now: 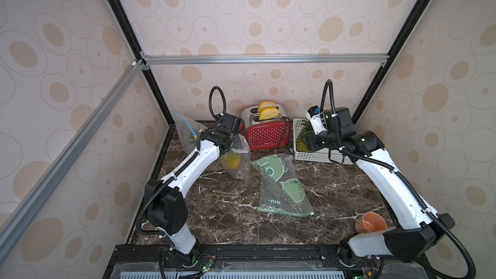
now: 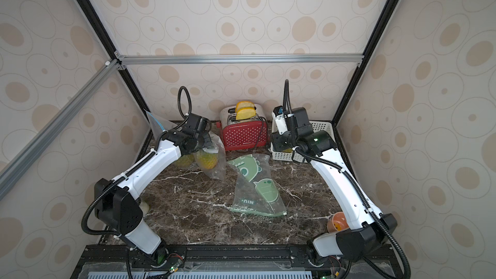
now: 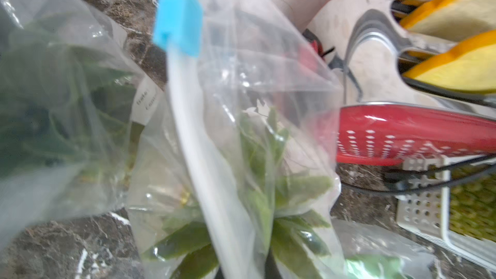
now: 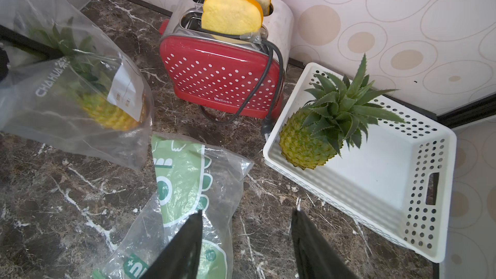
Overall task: Open the zip-top bag and take out the pineapple
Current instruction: Pick up the zipper food storage bag at the center of the board, then place the zipper food storage bag at the center of the board.
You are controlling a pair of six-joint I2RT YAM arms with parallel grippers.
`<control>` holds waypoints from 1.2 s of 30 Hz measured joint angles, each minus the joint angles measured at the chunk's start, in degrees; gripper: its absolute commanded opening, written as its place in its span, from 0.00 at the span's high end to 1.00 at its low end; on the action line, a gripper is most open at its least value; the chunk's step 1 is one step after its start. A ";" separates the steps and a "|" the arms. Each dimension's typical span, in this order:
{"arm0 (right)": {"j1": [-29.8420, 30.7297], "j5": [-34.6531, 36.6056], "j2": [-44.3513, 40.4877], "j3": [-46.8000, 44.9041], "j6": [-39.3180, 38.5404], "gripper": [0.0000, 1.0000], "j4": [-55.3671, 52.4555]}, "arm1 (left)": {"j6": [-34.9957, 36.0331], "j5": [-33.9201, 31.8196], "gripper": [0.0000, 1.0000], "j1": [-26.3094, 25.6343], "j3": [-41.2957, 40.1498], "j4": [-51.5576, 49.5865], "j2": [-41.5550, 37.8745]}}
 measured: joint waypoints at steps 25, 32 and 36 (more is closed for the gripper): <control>0.00 -6.21 -9.51 -6.29 -0.66 0.44 1.42 | -58.66 -37.59 1.00 -38.93 4.61 -36.74 -5.20; 0.00 -7.54 -10.21 -7.82 -0.90 0.44 1.36 | -68.81 -36.61 1.00 -43.87 2.12 -44.00 -2.03; 0.00 -7.78 -10.60 -8.85 -1.25 0.44 1.22 | -70.49 -35.56 1.00 -45.86 -2.91 -44.70 -2.49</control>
